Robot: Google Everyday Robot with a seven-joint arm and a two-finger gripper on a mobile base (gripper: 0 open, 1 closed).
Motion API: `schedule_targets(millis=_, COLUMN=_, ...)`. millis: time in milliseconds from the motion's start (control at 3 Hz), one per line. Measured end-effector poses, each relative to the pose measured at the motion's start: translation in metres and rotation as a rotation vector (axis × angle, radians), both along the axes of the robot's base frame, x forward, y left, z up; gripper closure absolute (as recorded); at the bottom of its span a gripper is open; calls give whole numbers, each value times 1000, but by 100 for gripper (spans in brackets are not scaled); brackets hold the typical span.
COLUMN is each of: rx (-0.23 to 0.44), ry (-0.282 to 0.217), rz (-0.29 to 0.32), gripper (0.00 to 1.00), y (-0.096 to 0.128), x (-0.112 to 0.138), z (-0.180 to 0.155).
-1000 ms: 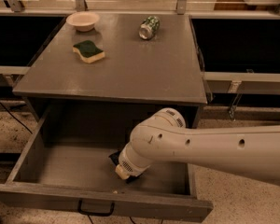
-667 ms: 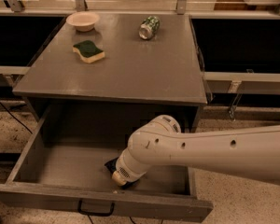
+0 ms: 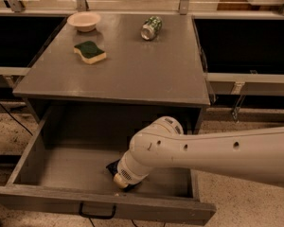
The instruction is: Place rxbar blueberry into top drawer
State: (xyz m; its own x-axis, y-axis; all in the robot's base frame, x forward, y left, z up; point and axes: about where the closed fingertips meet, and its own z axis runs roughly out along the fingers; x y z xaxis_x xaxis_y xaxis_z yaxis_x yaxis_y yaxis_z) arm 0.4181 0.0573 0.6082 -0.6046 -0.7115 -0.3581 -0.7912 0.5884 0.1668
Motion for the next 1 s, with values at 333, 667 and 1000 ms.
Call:
schedule_targets(millis=333, rx=0, ry=0, rz=0, gripper=50, y=0, x=0, z=0)
schedule_targets(millis=667, rx=0, ry=0, rz=0, gripper=26, y=0, x=0, z=0)
schedule_targets(millis=1000, rx=0, ry=0, rz=0, gripper=0, y=0, x=0, z=0)
